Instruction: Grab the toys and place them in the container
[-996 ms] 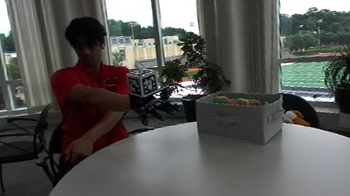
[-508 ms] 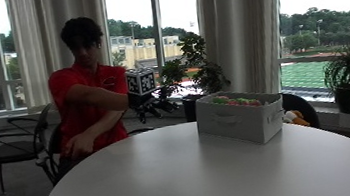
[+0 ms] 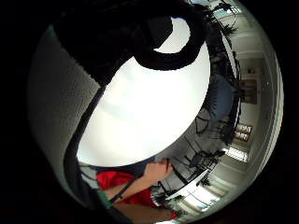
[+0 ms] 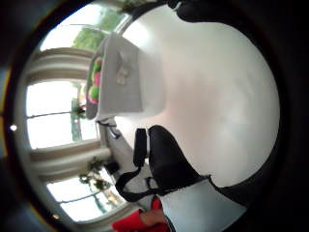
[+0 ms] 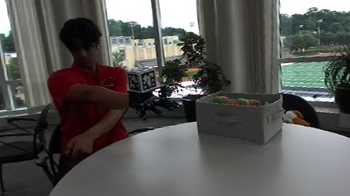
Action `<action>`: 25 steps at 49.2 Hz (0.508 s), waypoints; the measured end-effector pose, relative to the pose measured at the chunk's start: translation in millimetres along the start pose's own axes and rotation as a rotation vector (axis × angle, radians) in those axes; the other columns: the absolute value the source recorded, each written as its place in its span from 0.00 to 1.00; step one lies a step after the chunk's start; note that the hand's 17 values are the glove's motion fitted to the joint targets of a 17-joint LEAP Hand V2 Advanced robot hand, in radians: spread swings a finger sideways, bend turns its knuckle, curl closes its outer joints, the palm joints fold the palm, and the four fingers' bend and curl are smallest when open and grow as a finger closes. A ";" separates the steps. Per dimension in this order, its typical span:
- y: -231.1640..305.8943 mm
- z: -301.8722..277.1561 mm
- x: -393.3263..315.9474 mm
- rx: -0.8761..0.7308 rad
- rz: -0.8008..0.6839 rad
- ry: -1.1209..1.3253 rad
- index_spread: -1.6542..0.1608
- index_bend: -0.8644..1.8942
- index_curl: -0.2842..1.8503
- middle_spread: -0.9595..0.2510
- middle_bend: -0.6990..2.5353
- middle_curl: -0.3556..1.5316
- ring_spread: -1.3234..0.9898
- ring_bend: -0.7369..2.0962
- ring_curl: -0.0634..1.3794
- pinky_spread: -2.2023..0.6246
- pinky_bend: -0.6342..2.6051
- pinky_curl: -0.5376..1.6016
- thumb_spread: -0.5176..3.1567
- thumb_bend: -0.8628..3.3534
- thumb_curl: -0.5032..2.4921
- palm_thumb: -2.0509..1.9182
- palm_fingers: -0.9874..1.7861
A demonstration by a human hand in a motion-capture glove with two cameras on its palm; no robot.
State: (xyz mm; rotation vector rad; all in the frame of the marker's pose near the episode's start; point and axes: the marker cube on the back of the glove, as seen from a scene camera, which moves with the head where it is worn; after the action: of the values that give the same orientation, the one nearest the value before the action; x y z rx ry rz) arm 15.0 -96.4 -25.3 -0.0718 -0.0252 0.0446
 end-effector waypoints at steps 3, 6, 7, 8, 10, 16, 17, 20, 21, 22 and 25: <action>1.6 0.9 -3.0 0.004 0.000 0.006 0.68 0.38 0.29 0.71 0.26 0.32 0.57 0.33 0.26 0.82 0.51 0.40 0.45 0.19 0.26 0.51 0.33; 3.7 2.4 -6.4 0.006 0.000 0.009 0.68 0.38 0.29 0.71 0.26 0.32 0.56 0.33 0.27 0.82 0.51 0.40 0.45 0.19 0.26 0.51 0.33; 4.6 3.2 -7.6 0.008 0.000 0.009 0.68 0.38 0.29 0.71 0.26 0.32 0.56 0.33 0.27 0.82 0.51 0.40 0.45 0.19 0.26 0.51 0.33; 5.1 3.8 -8.5 0.008 -0.002 0.009 0.68 0.38 0.29 0.71 0.26 0.32 0.57 0.33 0.27 0.82 0.51 0.40 0.45 0.19 0.26 0.51 0.33; 4.4 4.3 -8.3 0.003 -0.003 0.004 0.68 0.38 0.29 0.71 0.26 0.32 0.56 0.33 0.27 0.82 0.51 0.40 0.45 0.19 0.26 0.51 0.33; 1.7 3.9 -4.8 -0.013 0.002 -0.007 0.68 0.38 0.29 0.71 0.26 0.32 0.56 0.33 0.27 0.82 0.51 0.40 0.45 0.20 0.26 0.51 0.33; 1.4 3.5 -4.1 -0.014 -0.001 -0.006 0.68 0.38 0.29 0.71 0.26 0.32 0.56 0.33 0.27 0.82 0.51 0.40 0.45 0.20 0.26 0.51 0.33; 1.1 2.7 -2.1 -0.015 -0.008 -0.003 0.68 0.38 0.29 0.71 0.26 0.32 0.56 0.33 0.27 0.82 0.51 0.40 0.45 0.19 0.26 0.51 0.33; 1.5 2.9 -2.2 -0.014 -0.008 -0.001 0.68 0.38 0.29 0.71 0.26 0.32 0.56 0.33 0.27 0.82 0.51 0.40 0.45 0.19 0.26 0.51 0.33; 2.3 3.3 -2.6 -0.012 -0.007 -0.001 0.68 0.38 0.29 0.71 0.26 0.32 0.56 0.33 0.27 0.82 0.51 0.40 0.45 0.20 0.27 0.51 0.33; 3.4 5.1 -2.9 -0.004 -0.002 0.002 0.68 0.38 0.29 0.71 0.26 0.32 0.56 0.33 0.27 0.82 0.51 0.40 0.45 0.19 0.26 0.51 0.33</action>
State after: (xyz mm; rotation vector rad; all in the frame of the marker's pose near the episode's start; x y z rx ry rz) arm 11.7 -92.8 -20.6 -0.0754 -0.0231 0.0421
